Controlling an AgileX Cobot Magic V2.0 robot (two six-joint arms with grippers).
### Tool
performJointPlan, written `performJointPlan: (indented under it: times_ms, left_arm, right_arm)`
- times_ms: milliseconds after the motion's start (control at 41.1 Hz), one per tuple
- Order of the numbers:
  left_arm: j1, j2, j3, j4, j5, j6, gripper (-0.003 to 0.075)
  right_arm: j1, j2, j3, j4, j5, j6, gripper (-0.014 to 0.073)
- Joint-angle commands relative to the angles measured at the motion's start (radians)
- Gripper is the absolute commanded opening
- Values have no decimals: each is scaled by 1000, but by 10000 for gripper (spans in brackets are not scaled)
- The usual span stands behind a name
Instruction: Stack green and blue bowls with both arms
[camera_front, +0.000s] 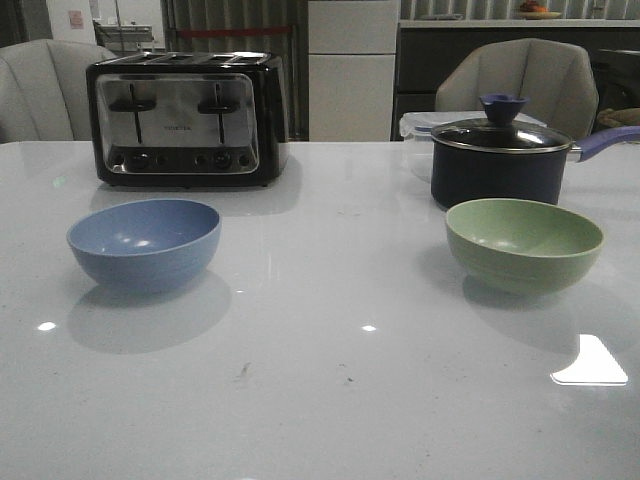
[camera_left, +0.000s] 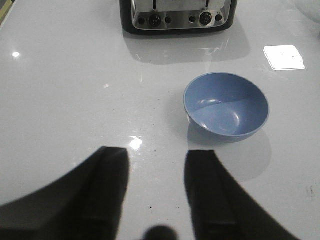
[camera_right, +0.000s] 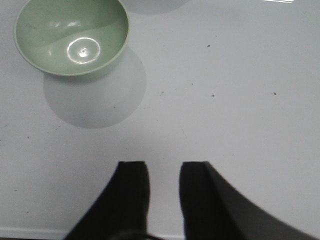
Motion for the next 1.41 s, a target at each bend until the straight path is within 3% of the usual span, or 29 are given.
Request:
performJointPlan:
  times_ms: [0, 243, 559, 851, 1094, 1167, 1386]
  left_arm:
    - [-6, 5, -30, -2, -76, 1, 540]
    - [-6, 5, -30, -2, -76, 1, 509]
    - [-6, 5, -30, -2, -76, 1, 435]
    - [-6, 5, -30, -2, -76, 1, 435]
    - [-6, 5, -30, -2, -76, 1, 435]
    - [-6, 5, -30, -2, -76, 1, 435]
    - [-6, 5, -30, -2, -76, 1, 435]
  right_arm:
    - [-4, 37, -37, -12, -107, -2, 504]
    - [-4, 219, -110, 84, -155, -2, 509]
    - [-4, 570, -349, 112, -71, -3, 509]
    - [-4, 851, -577, 245, 0, -104, 509]
    - [-4, 1005, -707, 253, 16, -108, 502]
    - [-4, 1034, -730, 249, 27, -108, 459]
    - [-4, 1072, -766, 239, 54, -108, 215]
